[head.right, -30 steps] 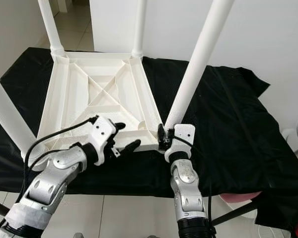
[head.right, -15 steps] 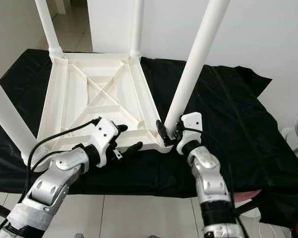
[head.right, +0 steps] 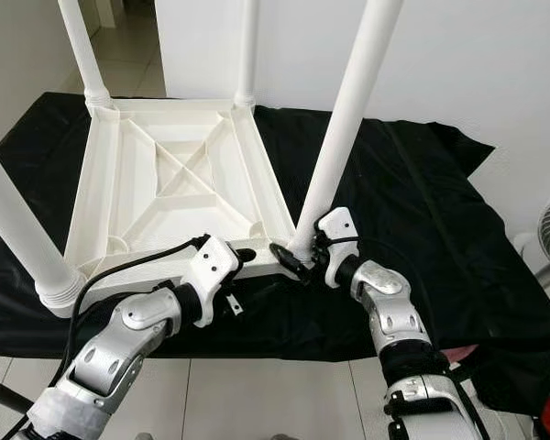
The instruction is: Building children table
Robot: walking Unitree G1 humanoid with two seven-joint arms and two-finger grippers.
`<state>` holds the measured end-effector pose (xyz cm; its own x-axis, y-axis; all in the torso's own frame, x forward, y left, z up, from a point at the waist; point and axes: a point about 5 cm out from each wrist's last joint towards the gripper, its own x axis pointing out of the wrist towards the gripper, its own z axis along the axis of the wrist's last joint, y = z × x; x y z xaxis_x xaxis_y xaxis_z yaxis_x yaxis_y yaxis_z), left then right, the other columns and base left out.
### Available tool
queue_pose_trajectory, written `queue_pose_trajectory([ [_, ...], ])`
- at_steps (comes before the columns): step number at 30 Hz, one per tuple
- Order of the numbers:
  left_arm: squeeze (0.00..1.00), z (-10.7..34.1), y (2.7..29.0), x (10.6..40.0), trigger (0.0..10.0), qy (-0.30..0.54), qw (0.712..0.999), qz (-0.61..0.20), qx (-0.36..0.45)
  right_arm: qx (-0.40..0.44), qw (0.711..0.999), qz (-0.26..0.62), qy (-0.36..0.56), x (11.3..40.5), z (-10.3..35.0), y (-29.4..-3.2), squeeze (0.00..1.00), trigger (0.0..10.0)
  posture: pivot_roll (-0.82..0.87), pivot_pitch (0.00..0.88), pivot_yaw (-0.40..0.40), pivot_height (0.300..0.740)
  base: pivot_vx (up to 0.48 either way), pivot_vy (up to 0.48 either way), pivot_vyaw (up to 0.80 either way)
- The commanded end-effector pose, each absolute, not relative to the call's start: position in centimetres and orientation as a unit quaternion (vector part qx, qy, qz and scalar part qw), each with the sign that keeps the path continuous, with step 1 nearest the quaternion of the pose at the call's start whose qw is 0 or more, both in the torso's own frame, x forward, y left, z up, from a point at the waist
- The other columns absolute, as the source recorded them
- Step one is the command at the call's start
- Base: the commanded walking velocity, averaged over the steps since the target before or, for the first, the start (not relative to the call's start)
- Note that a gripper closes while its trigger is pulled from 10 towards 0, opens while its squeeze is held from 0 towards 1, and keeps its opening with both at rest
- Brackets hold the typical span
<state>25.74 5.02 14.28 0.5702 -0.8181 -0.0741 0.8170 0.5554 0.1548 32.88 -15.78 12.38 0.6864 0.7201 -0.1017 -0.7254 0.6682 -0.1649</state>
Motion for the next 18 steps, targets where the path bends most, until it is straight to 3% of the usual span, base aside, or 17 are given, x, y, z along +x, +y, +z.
queue_pose_trajectory([
  [1,0.00,14.38,4.83,25.66,10.0,-0.006,0.886,-0.456,0.085,-0.110,0.901,0.419,0.025,32.97,11.97,-15.19,0.00,3.5,-0.01,0.000,-0.082,0.740,0.000,0.000,0.00],
  [2,0.00,14.42,4.85,25.66,10.0,-0.006,0.886,-0.456,0.085,-0.105,0.900,0.422,0.028,33.04,11.85,-15.16,0.00,0.0,-0.01,0.000,-0.082,0.740,0.000,0.000,0.00],
  [13,0.00,14.43,5.23,25.84,10.0,-0.007,0.889,-0.448,0.092,-0.091,0.906,0.411,0.027,32.88,11.18,-15.41,0.00,0.0,-0.01,0.000,-0.086,0.740,0.000,0.000,0.00],
  [14,0.00,14.42,5.36,25.93,10.0,-0.007,0.891,-0.445,0.094,-0.087,0.912,0.401,0.024,32.87,11.10,-15.49,0.00,10.0,-0.01,0.000,-0.084,0.740,0.000,0.000,0.00],
  [18,0.00,14.51,5.73,26.29,10.0,-0.009,0.895,-0.435,0.099,-0.073,0.933,0.351,0.019,32.92,11.00,-15.57,0.00,10.0,-0.01,0.000,-0.089,0.740,0.000,0.000,0.00],
])
